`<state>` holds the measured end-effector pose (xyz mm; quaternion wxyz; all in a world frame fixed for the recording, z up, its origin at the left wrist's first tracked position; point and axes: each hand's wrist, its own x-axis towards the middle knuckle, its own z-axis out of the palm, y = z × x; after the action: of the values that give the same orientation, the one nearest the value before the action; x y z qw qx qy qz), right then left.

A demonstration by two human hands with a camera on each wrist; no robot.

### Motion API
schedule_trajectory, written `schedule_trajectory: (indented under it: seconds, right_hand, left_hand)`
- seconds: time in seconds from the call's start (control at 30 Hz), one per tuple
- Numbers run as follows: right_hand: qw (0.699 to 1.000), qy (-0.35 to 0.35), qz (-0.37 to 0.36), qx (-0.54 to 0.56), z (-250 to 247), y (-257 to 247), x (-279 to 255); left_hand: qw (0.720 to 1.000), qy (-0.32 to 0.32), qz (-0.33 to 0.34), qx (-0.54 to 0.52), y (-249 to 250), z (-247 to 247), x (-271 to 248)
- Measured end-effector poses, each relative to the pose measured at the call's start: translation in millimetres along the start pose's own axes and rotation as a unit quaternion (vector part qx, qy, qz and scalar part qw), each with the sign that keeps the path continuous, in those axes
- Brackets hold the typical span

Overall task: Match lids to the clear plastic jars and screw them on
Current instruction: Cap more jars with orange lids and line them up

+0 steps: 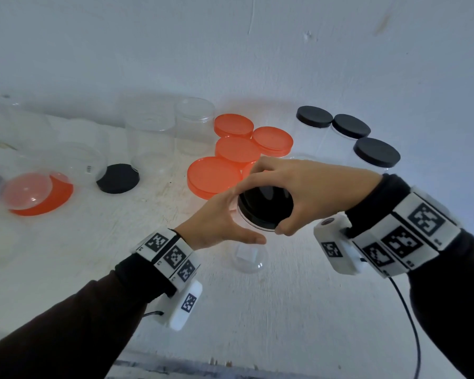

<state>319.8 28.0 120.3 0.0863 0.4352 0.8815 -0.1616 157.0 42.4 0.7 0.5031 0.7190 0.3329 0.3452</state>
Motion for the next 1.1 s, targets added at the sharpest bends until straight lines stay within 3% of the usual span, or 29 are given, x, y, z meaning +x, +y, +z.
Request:
schedule_trajectory:
  seconds: [0.27, 0.4, 0.57, 0.8, 1.1]
  right_hand:
    - [0.988, 0.1, 0.061, -0.1, 9.6, -10.3, 1.9]
    - [0.985, 0.118, 0.07, -0.103, 11.4, -13.9, 0.8]
    - [0.994, 0.055, 0.059, -0.08, 4.4, -4.7, 0.0]
    - [1.0, -0.004, -0.013, 0.016, -3.9, 1.9, -5.0]
    - [0.999, -0.038, -0.034, 0.006, -5.0, 7.6, -1.9]
  left_hand:
    - [1.0, 0.014, 0.003, -0.026, -0.2, 4.6, -1.2]
    - [1.0, 0.022, 0.002, -0.018, 0.6, 6.5, -3.0]
    - [1.0, 0.02, 0.004, -0.01, 2.2, 7.0, -1.6]
    - [1.0, -0.006, -0.004, -0.012, 3.5, 2.0, -1.7]
    - [1.0, -0.016, -0.006, -0.013, 1.9, 0.2, 0.0]
